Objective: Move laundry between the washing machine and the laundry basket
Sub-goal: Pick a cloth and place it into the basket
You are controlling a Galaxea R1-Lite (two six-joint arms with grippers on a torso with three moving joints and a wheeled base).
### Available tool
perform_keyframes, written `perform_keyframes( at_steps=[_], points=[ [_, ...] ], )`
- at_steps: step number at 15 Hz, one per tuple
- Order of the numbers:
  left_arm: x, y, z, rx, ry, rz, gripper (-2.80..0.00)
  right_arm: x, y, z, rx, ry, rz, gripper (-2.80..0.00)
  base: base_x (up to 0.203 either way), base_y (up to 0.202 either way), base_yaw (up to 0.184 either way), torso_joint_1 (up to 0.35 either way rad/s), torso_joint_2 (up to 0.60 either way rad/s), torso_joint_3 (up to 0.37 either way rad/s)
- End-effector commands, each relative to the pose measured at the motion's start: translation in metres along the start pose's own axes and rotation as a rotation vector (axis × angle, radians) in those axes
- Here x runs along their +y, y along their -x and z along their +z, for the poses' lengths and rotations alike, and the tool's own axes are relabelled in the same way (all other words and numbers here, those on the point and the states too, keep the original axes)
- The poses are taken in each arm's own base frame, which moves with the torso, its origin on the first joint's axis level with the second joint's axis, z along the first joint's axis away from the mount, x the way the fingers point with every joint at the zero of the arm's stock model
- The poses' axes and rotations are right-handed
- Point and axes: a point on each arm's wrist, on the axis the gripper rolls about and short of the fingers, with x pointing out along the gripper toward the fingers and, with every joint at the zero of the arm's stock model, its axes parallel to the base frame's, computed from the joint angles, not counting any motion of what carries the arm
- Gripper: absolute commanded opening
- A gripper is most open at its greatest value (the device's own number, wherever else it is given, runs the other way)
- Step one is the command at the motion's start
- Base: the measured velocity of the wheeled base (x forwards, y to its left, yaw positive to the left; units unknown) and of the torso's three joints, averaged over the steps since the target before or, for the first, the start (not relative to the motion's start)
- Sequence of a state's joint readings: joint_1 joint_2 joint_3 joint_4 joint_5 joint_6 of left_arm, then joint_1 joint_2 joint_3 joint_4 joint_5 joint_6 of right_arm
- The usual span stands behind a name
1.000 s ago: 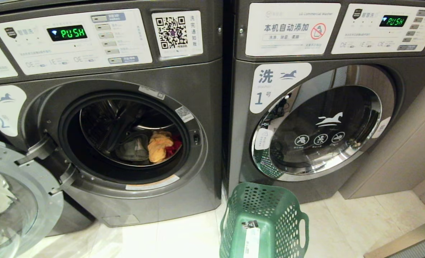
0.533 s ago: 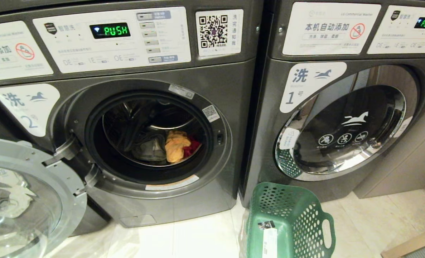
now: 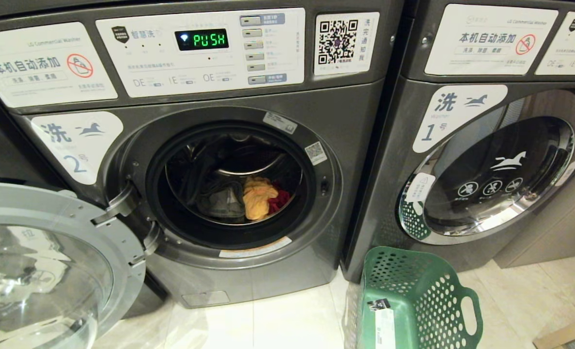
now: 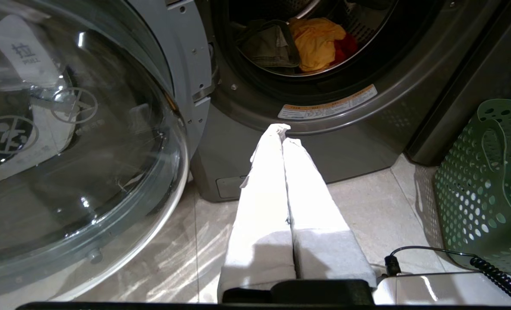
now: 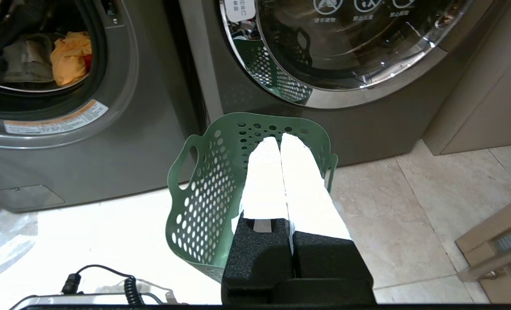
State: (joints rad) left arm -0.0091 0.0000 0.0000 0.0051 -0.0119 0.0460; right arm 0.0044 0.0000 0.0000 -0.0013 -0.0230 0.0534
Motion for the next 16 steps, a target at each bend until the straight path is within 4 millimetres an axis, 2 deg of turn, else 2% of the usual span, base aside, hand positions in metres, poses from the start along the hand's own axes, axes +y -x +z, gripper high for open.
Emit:
perform_keyframes(
  at_steps=[1,11,13,16],
  points=[
    [0.0,-0.0001,0.0001,0.001,-0.002,0.0,-2.8,0.0,0.0,0.0,0.0,0.0,0.0,-2.8,0.0,0.0,0.0,0.0,0.0,0.0],
    [0.0,-0.0001,0.0001,0.001,-0.003,0.0,-2.8,0.0,0.0001,0.0005,-0.002,0.006,0.0,-2.8,0.0,0.0,0.0,0.0,0.0,0.0],
    [0.0,-0.0001,0.0002,-0.001,-0.002,0.0,-2.8,0.0,0.0001,0.0004,-0.002,0.006,0.0,-2.8,0.005,-0.014,0.061,-0.004,0.0,0.0],
    [0.0,-0.0001,0.0002,-0.001,-0.002,0.0,-2.8,0.0,0.0001,0.0004,-0.002,0.006,0.0,-2.8,0.001,-0.008,0.176,0.004,0.0,0.002]
  ],
)
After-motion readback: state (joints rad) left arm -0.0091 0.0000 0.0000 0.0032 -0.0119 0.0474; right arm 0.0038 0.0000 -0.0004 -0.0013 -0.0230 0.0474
